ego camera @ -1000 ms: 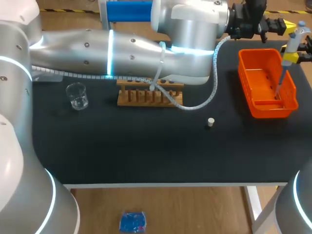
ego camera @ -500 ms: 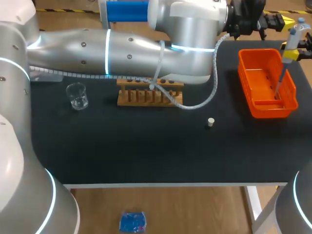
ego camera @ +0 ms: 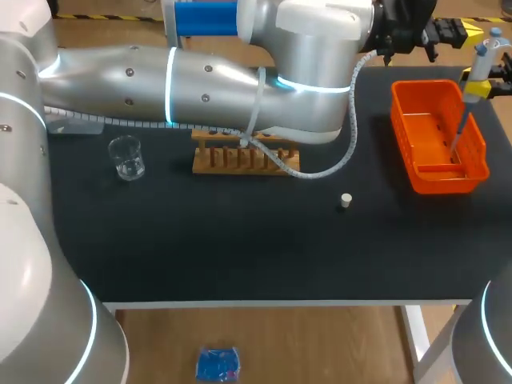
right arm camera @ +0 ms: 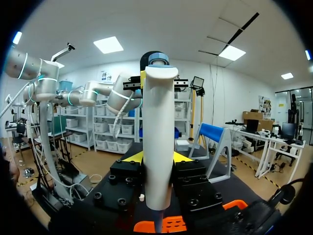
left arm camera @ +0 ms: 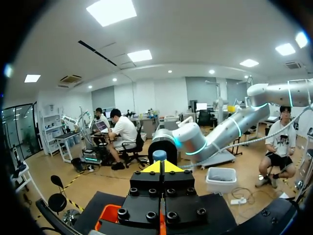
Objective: Invert the test tube, pick up the pipette, mount the tip to pipette, aspirate from beaker and dispense into the tube, eject the tip, return the pipette, and cap with the stopper.
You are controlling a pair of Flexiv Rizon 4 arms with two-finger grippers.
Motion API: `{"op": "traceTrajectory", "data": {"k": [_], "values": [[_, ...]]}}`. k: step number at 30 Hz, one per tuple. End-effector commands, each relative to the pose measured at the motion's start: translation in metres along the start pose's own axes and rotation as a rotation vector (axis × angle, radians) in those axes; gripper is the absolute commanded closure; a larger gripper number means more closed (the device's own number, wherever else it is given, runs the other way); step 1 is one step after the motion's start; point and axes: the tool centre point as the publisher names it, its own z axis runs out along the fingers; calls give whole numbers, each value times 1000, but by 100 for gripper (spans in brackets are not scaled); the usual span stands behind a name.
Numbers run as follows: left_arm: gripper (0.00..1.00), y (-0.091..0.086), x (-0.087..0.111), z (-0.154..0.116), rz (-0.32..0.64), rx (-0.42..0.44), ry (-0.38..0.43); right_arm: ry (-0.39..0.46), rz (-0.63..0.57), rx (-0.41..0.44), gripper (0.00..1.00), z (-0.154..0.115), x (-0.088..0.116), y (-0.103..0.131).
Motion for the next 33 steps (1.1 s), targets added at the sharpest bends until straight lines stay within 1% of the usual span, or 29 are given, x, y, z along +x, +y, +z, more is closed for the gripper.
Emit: {"op": "traceTrajectory", "data": {"k": [1, 4, 9, 14, 22, 33], "values": [[100, -9, -5, -3, -7, -111, 38, 1, 0, 3, 100, 0, 0, 1], [100, -9, -5, -2, -13, -155, 34, 1, 0, 3, 100, 0, 0, 1], [100, -9, -4, 0, -16, -175, 39, 1, 0, 3, 100, 0, 0, 1], [100, -7, -5, 4, -25, -181, 49, 1, 0, 3, 100, 0, 0, 1], [100, 5, -8, 9, -48, -177, 61, 1, 0, 3, 100, 0, 0, 1], [100, 11, -9, 9, -65, -177, 65, 1, 0, 3, 100, 0, 0, 1]]}}
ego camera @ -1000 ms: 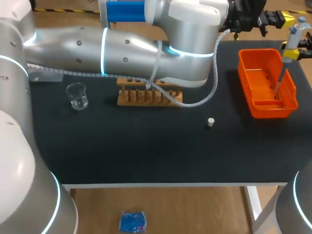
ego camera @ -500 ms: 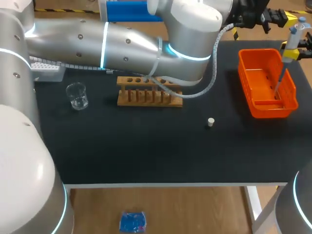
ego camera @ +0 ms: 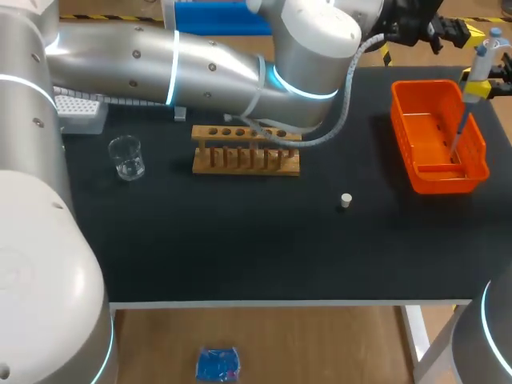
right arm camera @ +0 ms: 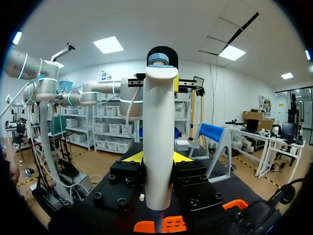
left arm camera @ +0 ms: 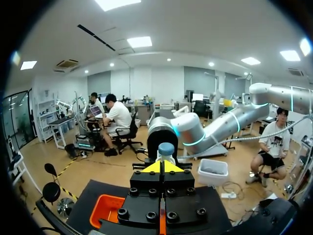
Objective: Invert the test tube, pick up the pipette, mount the tip to pipette, aspirate from beaker and dispense into the tube, eject the tip, return the pipette, and cap with the stopper.
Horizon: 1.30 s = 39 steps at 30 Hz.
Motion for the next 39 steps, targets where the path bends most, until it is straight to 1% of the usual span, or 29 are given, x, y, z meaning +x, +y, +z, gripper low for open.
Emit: {"op": "traceTrajectory", "data": {"k": [1, 22, 39], "values": [[100, 0, -1, 0, -3, -57, 7, 1, 0, 2, 100, 0, 0, 1], [100, 10, 4, 4, -10, -38, 14, 1, 0, 2, 100, 0, 0, 1], [100, 16, 5, 10, -19, -57, 23, 1, 0, 2, 100, 0, 0, 1]]}}
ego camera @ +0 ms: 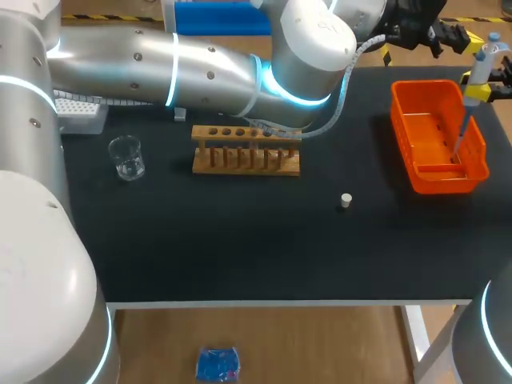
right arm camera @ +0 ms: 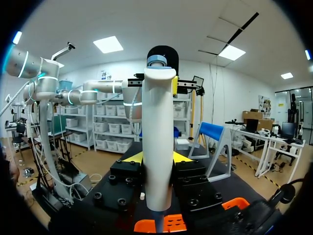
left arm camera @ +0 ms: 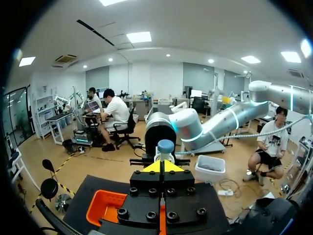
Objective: Invert the test tube, pick up the pipette, mount the tip to pipette, aspirate from beaker and dispense into the tube, eject the tip, return the pipette, and cap with the stopper.
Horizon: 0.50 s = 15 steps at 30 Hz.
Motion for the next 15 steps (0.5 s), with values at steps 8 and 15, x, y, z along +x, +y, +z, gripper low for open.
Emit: {"op": "traceTrajectory", "data": {"k": [8, 15], "values": [[100, 9, 3, 11, -8, -19, 8, 3, 0, 2, 100, 2, -2, 7], [100, 13, 7, 15, -18, -11, 11, 3, 0, 2, 100, 2, -2, 7]]}}
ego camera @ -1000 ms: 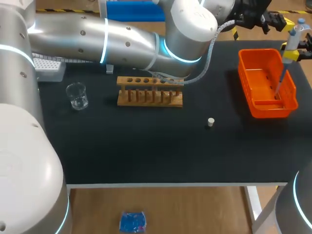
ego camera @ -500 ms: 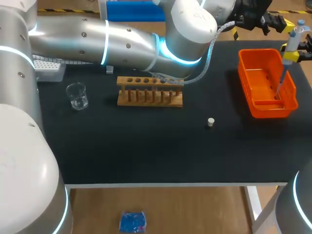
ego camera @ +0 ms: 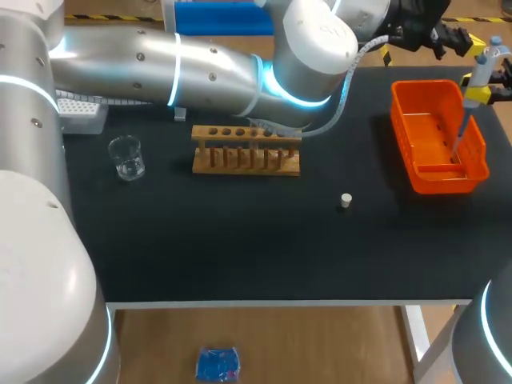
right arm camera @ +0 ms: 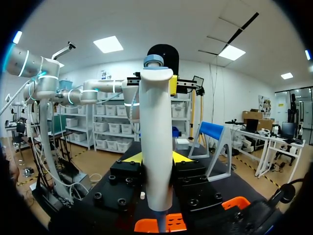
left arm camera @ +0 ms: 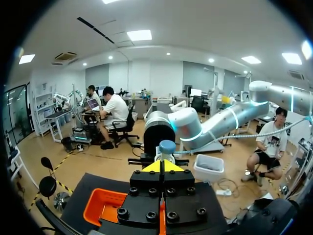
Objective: Invert the test tube, pick up the pipette, mount the tip to pipette, aspirate from beaker and dispense into the tube, eject the tip, return the pipette, and cap with the stopper.
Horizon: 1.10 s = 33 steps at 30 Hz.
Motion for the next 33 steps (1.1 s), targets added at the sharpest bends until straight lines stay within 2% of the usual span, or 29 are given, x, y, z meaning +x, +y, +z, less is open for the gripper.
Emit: {"op": "traceTrajectory", "data": {"k": [1, 33], "values": [[100, 11, 3, 10, -4, 4, 2, 4, 1, 2, 100, 3, -4, 10], [100, 25, 7, 22, -26, 27, 5, 4, 1, 2, 100, 3, -4, 10]]}}
